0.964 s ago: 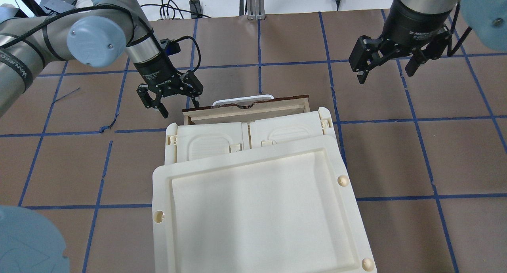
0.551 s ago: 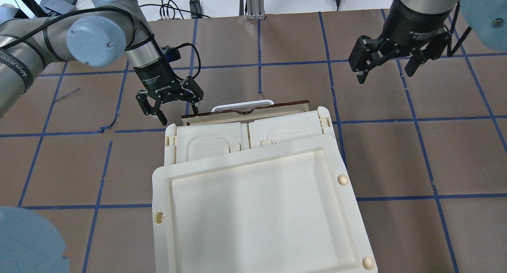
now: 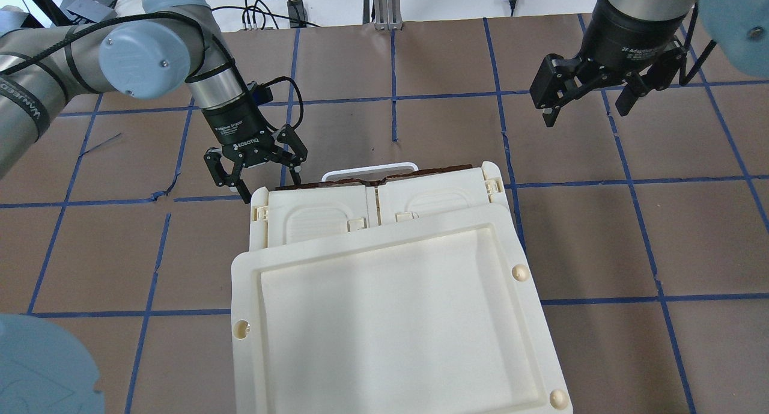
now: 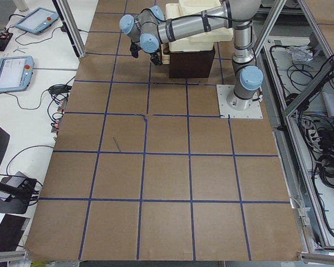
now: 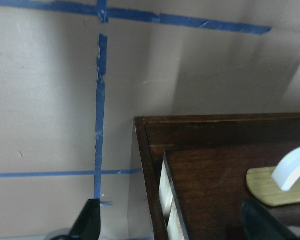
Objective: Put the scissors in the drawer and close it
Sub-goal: 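Push the drawer shut with the left gripper, away from the robot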
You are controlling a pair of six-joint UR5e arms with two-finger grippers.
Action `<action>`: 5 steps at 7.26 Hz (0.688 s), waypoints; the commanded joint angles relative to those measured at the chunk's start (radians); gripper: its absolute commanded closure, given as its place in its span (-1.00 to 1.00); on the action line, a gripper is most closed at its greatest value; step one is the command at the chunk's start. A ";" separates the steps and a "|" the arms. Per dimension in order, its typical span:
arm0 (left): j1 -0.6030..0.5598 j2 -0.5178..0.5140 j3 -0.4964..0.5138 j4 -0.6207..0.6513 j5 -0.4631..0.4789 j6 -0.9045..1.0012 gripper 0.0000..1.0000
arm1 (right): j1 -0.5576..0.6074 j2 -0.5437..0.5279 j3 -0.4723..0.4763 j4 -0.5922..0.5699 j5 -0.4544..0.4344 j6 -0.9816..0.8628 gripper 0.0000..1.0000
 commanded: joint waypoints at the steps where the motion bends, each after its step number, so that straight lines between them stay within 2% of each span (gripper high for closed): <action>1: 0.000 0.001 -0.001 -0.037 0.000 -0.003 -1.00 | 0.001 0.000 -0.001 0.000 0.006 0.000 -1.00; 5: 0.000 0.001 -0.001 -0.108 -0.003 -0.003 -1.00 | 0.006 -0.002 -0.010 -0.017 0.007 0.073 -1.00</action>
